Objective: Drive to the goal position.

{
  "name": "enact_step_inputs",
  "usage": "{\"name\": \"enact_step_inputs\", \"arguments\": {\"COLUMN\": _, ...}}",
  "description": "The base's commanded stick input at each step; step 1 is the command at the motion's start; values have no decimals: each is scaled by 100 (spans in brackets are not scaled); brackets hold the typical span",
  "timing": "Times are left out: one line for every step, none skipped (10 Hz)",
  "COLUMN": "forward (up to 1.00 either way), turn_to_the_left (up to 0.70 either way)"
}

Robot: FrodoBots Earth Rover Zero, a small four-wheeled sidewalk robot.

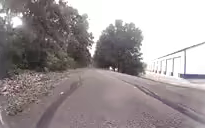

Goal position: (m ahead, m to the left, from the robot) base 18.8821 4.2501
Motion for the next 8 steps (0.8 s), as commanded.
{"name": "enact_step_inputs", "arguments": {"forward": 70, "turn_to_the_left": 0}}
{"name": "enact_step_inputs", "arguments": {"forward": 70, "turn_to_the_left": 0}}
{"name": "enact_step_inputs", "arguments": {"forward": 70, "turn_to_the_left": 0}}
{"name": "enact_step_inputs", "arguments": {"forward": 70, "turn_to_the_left": 0}}
{"name": "enact_step_inputs", "arguments": {"forward": 70, "turn_to_the_left": 0}}
{"name": "enact_step_inputs", "arguments": {"forward": 70, "turn_to_the_left": 0}}
{"name": "enact_step_inputs", "arguments": {"forward": 70, "turn_to_the_left": 0}}
{"name": "enact_step_inputs", "arguments": {"forward": 70, "turn_to_the_left": 0}}
